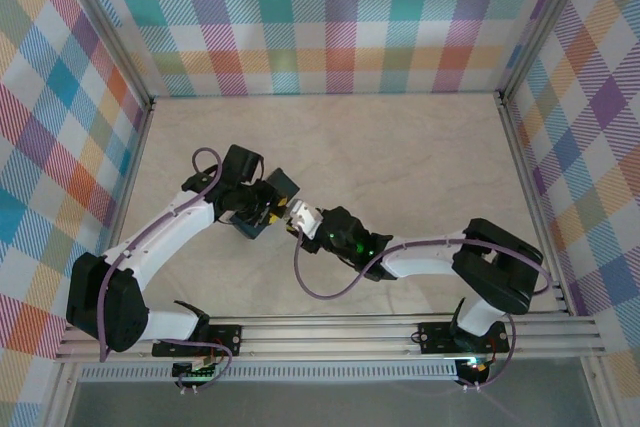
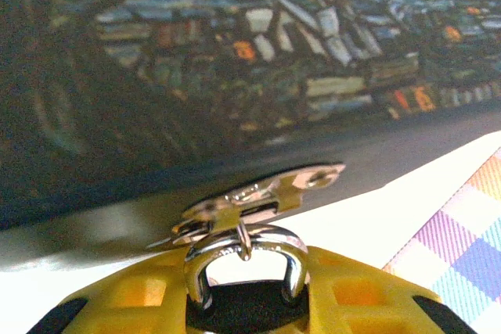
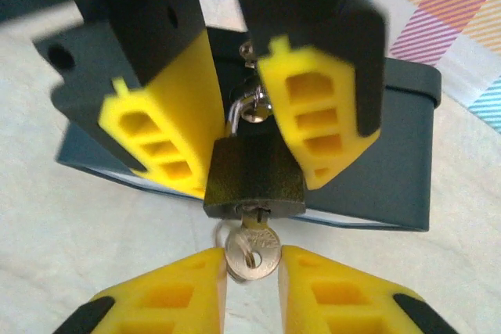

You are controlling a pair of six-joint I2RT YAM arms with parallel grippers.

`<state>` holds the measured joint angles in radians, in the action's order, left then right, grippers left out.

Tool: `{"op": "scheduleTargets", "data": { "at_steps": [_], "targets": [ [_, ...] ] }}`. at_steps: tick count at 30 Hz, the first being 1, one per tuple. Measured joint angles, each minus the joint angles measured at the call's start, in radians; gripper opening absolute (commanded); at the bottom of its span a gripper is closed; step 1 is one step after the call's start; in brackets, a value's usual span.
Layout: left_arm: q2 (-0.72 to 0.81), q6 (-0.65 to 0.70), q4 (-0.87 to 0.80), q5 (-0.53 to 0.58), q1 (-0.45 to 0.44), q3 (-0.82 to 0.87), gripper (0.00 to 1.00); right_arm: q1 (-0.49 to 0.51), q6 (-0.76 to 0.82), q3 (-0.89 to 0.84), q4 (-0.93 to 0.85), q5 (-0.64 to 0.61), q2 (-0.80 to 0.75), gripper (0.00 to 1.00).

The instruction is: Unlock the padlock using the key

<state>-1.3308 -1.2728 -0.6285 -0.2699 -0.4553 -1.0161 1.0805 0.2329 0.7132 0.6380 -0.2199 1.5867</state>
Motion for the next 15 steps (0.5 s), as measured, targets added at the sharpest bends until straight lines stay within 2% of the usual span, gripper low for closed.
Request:
{"op": "scheduleTargets", "data": {
  "at_steps": [4,7,11,15],
  "targets": [
    [-0.001,0.017,0.004,0.002,-0.002,0.000,0.10,-0.042,-0.129,0.000,-0.097,0.123,-0.094,0.34],
    [-0.001,0.021,0.010,0.001,-0.001,0.000,0.10,-0.114,-0.264,0.000,-0.130,0.217,-0.138,0.36],
    [-0.001,0.025,0.017,0.000,-0.001,0.000,0.10,-0.180,-0.420,0.026,-0.169,0.311,-0.125,0.37],
    [-0.001,0.025,0.027,0.000,-0.002,0.000,0.10,-0.177,-0.518,0.083,-0.169,0.377,-0.060,0.38]
  ]
}}
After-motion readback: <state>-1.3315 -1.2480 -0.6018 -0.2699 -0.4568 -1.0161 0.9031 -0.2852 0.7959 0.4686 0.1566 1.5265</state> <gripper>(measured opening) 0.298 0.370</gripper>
